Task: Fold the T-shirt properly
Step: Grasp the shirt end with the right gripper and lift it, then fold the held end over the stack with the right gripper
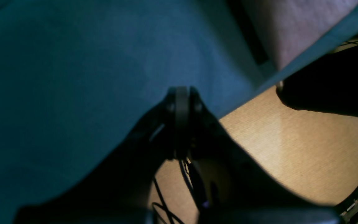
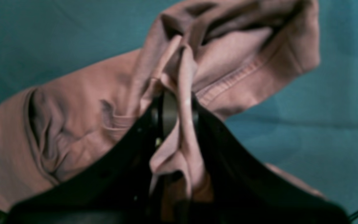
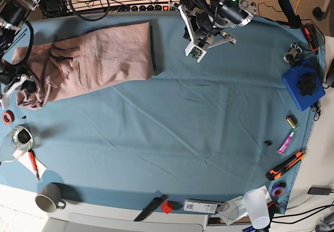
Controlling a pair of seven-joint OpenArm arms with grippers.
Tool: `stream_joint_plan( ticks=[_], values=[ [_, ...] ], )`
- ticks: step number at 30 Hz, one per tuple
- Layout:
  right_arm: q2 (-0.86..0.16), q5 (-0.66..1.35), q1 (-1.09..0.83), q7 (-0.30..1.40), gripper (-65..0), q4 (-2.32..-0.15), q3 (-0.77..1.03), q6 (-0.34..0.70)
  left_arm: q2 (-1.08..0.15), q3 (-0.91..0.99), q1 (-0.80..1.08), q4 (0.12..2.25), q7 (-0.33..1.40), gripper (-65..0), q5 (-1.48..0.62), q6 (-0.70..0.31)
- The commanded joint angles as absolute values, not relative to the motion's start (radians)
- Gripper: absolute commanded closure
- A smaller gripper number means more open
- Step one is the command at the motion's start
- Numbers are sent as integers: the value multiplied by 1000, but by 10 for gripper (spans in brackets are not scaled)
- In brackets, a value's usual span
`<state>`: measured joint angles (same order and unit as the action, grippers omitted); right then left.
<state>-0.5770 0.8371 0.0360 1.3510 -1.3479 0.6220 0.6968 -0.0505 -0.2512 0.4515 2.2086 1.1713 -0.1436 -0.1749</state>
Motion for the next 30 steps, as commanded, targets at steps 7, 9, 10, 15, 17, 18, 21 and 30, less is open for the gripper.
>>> stream_joint_plan(
  ticks=[7, 9, 10, 15, 17, 18, 21, 30],
  values=[
    [-561, 909, -78, 1396, 0, -1701, 630, 698, -59, -252, 457, 2253, 1174, 0, -150, -154],
    [-554, 929, -105, 1396, 0, -1792, 630, 698, -68, -252, 464, 2270, 1174, 0, -149, -144],
    [-551, 934, -118, 1396, 0, -1828, 630, 698, -70, -252, 470, 2280, 1172, 0, -144, -145],
    [-506, 987, -161, 1396, 0, -1919, 630, 698, -71, -252, 512, 2321, 1171, 0, -44, -126],
    [-469, 1036, -164, 1396, 0, -1931, 629, 698, -85, -252, 523, 2342, 1171, 0, -21, -101],
    [-451, 1060, -164, 1396, 0, -1934, 629, 698, -88, -252, 527, 2353, 1171, 0, -11, -96],
    [-413, 1134, -164, 1396, 0, -1943, 629, 698, -86, -252, 544, 2356, 1166, 0, 26, -70],
    [-377, 1245, -192, 1396, 0, -2001, 529, 698, -86, -252, 582, 2356, 1151, 0, 113, -41]
  ],
)
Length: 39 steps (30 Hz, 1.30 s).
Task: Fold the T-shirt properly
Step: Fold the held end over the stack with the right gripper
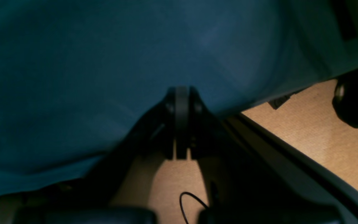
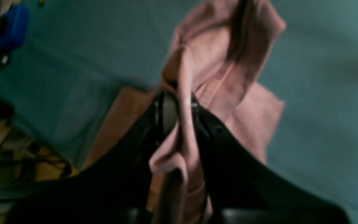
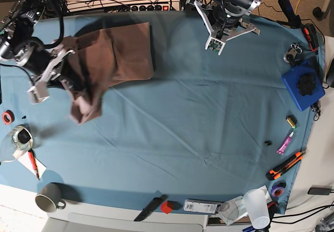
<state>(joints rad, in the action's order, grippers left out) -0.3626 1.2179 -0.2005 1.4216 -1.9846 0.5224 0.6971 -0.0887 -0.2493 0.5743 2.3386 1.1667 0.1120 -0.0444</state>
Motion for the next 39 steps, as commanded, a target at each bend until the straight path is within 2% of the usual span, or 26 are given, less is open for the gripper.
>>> stream_joint_plan(
  ticks=[1, 7, 11, 14, 31, 35, 39],
  values=[
    [-377, 1245, -195, 1396, 0, -2001, 501, 698, -86, -252, 582, 2356, 1152, 0, 113, -41],
    [-377, 1230, -197, 1396, 0, -2001, 346, 698, -86, -252, 582, 2356, 1151, 0, 164, -40],
    [-377, 1192, -196, 1396, 0, -2001, 296, 698, -86, -252, 582, 2356, 1151, 0, 208, 12],
    [-377, 1103, -197, 1396, 0, -2001, 282, 698, -86, -252, 582, 2356, 1151, 0, 210, 11],
    [-377, 1065, -200, 1396, 0, -2001, 282, 698, -83, -252, 582, 2356, 1132, 0, 210, 12],
    [-377, 1069, -200, 1396, -173, -2001, 282, 698, -83, -252, 582, 2356, 1135, 0, 210, 12],
    [-377, 1223, -199, 1396, -185, -2001, 282, 698, -83, -252, 584, 2356, 1147, 0, 226, 40]
  ],
)
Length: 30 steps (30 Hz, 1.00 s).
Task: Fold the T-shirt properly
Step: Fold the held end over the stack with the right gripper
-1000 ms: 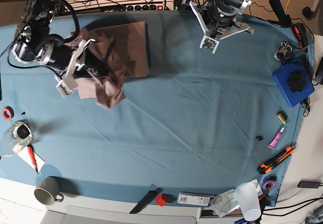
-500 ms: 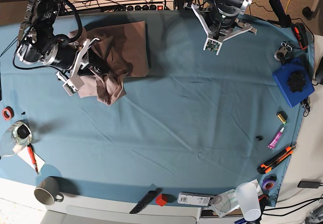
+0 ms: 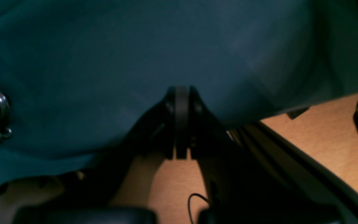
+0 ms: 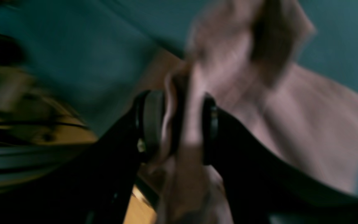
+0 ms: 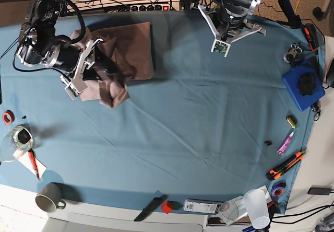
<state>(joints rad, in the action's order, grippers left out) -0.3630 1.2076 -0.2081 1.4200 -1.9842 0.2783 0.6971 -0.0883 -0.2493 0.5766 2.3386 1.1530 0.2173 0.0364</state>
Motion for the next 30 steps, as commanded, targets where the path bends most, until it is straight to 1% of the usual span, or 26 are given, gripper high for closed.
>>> stream_joint_plan(
  ticks=[1, 5, 9, 12, 15, 18, 19, 23, 26, 30],
  values=[
    [-377, 1275, -199, 1396, -185, -2002, 282, 698, -83, -252, 586, 2356, 1148, 0, 246, 59],
    [-377, 1439, -198, 1396, -185, -2003, 282, 698, -83, -252, 588, 2356, 1170, 0, 339, 102],
    [-377, 1446, -175, 1396, -185, -2003, 284, 698, -84, -252, 588, 2356, 1173, 0, 360, 132],
    [-376, 1411, -142, 1396, -185, -2003, 320, 698, -83, -252, 587, 2356, 1169, 0, 360, 131],
    [-377, 1341, -107, 1396, -185, -2003, 418, 698, -83, -252, 587, 2356, 1171, 0, 359, 131],
    [-377, 1198, -99, 1396, -180, -2001, 524, 698, -83, -252, 587, 2356, 1170, 0, 344, 131],
    [-377, 1150, -100, 1396, -156, -2000, 541, 698, -83, -252, 587, 2356, 1168, 0, 338, 131],
    [-377, 1033, -136, 1396, -1, -2000, 520, 698, -83, -253, 587, 2356, 1152, 0, 332, 131],
    [-377, 976, -178, 1396, 0, -2000, 446, 698, -83, -253, 585, 2356, 1152, 0, 332, 131],
    [-377, 841, -221, 1386, 0, -2000, 281, 686, -83, -253, 584, 2356, 1152, 0, 333, 131]
  ],
)
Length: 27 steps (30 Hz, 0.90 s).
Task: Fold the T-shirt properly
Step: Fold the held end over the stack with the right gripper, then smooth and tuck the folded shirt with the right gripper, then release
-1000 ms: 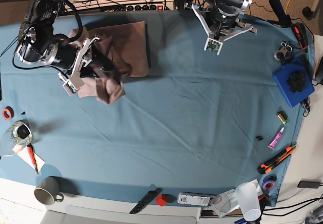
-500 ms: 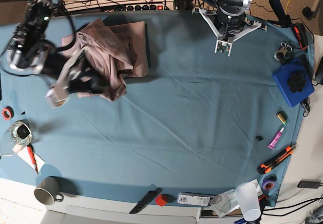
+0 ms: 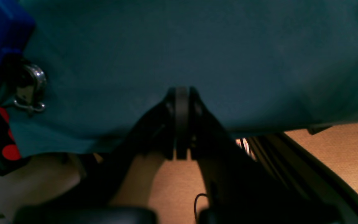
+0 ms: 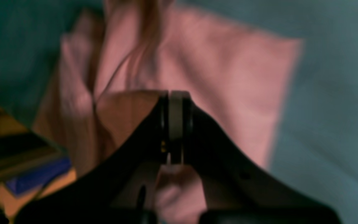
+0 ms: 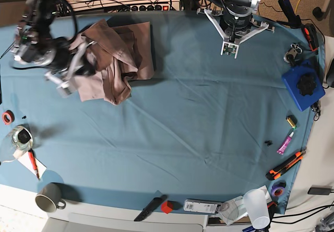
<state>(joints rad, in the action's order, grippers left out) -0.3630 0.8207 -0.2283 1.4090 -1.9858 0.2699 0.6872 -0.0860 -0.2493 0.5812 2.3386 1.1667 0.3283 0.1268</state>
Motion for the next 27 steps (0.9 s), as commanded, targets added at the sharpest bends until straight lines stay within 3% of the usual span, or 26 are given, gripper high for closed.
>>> stream_joint_plan(
  ticks=[1, 9, 15, 22, 27],
  values=[
    [-377, 822, -228, 1385, 0, -2000, 239, 680, -83, -253, 584, 2356, 1152, 0, 333, 131],
    [-377, 1009, -231, 1396, 0, -2001, -17, 698, -83, -253, 584, 2356, 1152, 0, 333, 131],
    [-377, 1025, -229, 1396, 0, -2014, -151, 698, -83, -253, 584, 2356, 1152, 0, 333, 131],
    [-373, 1020, -229, 1344, 0, -2106, 67, 698, -83, -253, 585, 2356, 1141, 0, 310, 128],
    [-374, 1002, -230, 1339, 0, -2029, 252, 698, -83, -253, 583, 2356, 1001, 0, 99, -4]
  ],
)
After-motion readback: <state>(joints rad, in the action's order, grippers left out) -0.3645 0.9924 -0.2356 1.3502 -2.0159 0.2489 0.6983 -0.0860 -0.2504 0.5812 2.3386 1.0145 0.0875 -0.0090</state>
